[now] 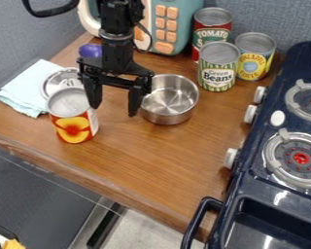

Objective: Throws the can to the left side of the table

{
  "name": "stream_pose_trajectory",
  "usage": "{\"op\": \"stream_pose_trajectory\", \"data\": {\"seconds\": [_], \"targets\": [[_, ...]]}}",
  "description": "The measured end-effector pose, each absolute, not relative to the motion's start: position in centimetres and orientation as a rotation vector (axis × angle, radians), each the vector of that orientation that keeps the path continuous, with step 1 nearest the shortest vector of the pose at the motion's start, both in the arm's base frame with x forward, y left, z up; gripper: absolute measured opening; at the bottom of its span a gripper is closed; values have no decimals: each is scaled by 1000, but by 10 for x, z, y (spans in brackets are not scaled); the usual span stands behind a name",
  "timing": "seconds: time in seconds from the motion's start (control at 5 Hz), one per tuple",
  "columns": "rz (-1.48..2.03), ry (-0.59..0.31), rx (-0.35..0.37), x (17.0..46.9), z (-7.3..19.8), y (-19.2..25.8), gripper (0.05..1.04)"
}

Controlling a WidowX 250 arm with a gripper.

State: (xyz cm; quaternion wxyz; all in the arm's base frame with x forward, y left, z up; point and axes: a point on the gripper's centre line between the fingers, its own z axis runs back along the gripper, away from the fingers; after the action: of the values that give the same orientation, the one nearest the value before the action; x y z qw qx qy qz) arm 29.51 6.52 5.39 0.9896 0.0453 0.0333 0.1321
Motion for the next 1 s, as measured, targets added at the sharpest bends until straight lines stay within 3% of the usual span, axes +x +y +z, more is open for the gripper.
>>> {"op": "stream_pose_trajectory", "data": {"seconds": [0.4, 1.0], "targets": [[208, 124, 135, 285, 36, 50, 999], [218, -5, 52, 287, 71, 52, 999]]}}
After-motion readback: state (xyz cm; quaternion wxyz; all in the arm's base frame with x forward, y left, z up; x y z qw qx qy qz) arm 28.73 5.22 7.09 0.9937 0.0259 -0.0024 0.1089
